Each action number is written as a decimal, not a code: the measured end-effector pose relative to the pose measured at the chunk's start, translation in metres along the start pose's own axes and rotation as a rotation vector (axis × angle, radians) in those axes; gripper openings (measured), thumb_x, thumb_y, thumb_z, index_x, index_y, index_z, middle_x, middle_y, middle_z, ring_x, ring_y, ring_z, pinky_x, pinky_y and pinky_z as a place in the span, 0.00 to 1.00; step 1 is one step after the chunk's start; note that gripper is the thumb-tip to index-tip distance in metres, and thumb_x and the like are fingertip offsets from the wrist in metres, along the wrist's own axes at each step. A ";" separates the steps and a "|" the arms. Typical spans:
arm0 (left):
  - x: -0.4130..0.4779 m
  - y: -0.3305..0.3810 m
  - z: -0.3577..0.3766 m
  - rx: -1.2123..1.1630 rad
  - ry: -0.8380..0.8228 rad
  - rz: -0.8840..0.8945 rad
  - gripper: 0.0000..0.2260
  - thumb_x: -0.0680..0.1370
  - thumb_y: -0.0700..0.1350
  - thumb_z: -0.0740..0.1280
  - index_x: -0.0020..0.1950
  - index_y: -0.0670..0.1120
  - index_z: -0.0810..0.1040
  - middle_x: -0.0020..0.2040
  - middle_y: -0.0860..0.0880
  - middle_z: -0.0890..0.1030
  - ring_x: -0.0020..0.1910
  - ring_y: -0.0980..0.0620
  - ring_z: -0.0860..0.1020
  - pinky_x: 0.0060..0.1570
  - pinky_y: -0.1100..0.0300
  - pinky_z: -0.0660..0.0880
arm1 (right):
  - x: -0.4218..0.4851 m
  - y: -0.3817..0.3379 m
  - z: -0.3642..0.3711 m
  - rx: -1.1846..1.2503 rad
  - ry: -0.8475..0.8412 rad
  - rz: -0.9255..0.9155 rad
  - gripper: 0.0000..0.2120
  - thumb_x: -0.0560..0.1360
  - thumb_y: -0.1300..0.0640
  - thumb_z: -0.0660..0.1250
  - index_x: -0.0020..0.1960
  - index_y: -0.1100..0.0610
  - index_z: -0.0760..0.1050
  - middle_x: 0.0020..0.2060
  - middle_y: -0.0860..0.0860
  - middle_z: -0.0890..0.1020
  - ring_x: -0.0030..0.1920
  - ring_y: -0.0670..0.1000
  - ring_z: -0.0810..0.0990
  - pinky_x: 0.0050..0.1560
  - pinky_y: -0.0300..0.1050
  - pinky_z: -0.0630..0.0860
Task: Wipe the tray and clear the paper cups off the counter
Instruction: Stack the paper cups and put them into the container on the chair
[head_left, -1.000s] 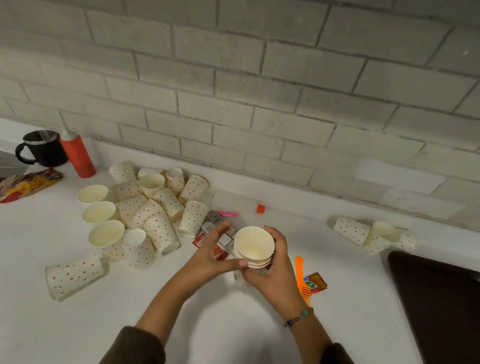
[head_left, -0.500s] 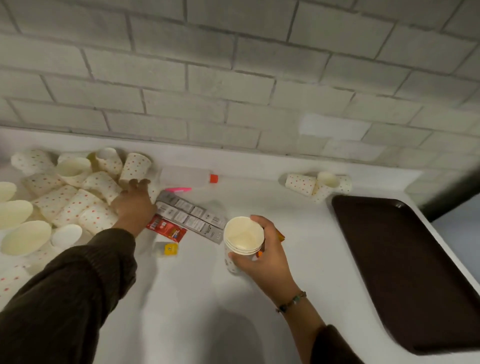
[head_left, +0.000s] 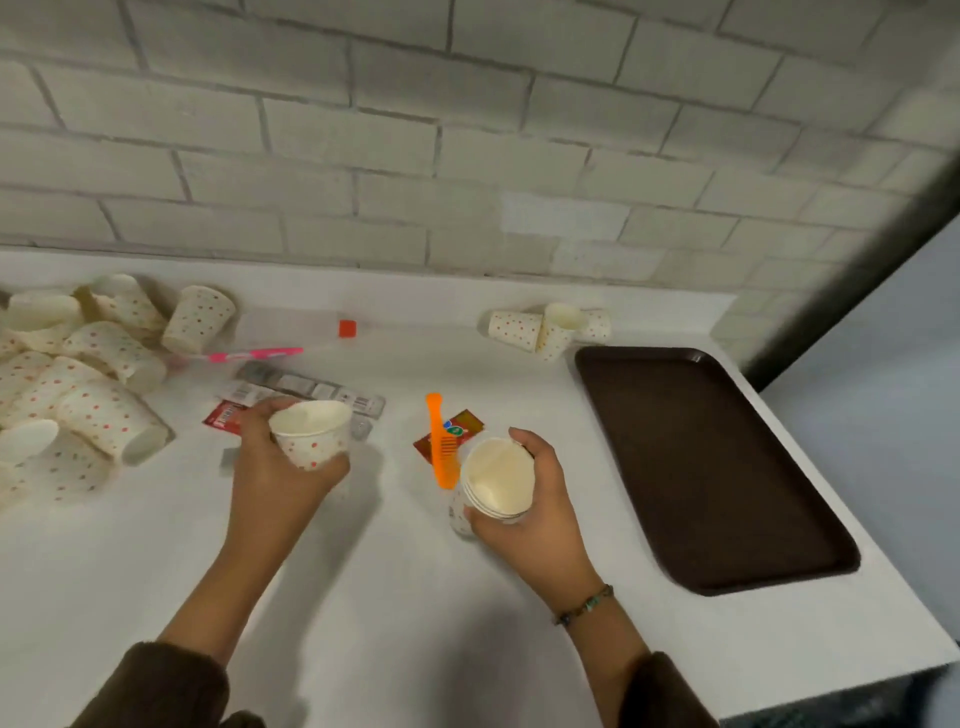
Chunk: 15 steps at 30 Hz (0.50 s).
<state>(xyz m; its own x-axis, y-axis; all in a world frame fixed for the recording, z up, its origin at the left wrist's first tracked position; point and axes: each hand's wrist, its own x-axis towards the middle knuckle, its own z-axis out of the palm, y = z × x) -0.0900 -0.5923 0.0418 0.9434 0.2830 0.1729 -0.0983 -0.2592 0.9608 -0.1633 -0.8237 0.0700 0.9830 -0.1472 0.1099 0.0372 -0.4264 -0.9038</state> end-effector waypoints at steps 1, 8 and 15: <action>-0.020 0.006 0.009 -0.019 -0.030 -0.039 0.36 0.59 0.40 0.80 0.59 0.57 0.64 0.54 0.53 0.73 0.51 0.51 0.75 0.40 0.68 0.69 | -0.009 0.004 -0.012 -0.007 -0.001 0.013 0.38 0.62 0.58 0.78 0.62 0.39 0.61 0.60 0.38 0.67 0.60 0.30 0.66 0.56 0.21 0.66; -0.166 0.048 0.083 0.069 -0.387 -0.040 0.39 0.60 0.42 0.80 0.66 0.58 0.66 0.60 0.53 0.70 0.57 0.53 0.70 0.51 0.60 0.73 | -0.094 0.051 -0.144 -0.163 0.168 0.060 0.43 0.61 0.58 0.78 0.71 0.54 0.61 0.59 0.45 0.66 0.53 0.27 0.65 0.52 0.15 0.59; -0.291 0.056 0.156 0.095 -0.677 -0.024 0.33 0.68 0.44 0.76 0.68 0.54 0.65 0.65 0.51 0.68 0.61 0.54 0.69 0.61 0.53 0.72 | -0.225 0.136 -0.283 -0.204 0.433 0.303 0.41 0.63 0.59 0.76 0.70 0.47 0.60 0.62 0.46 0.65 0.60 0.40 0.65 0.62 0.40 0.64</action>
<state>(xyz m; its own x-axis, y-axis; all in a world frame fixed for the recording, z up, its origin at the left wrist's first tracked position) -0.3202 -0.8332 0.0112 0.9383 -0.3419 -0.0518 -0.0755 -0.3488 0.9342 -0.4302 -1.1014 0.0391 0.7791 -0.6243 0.0571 -0.3126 -0.4659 -0.8278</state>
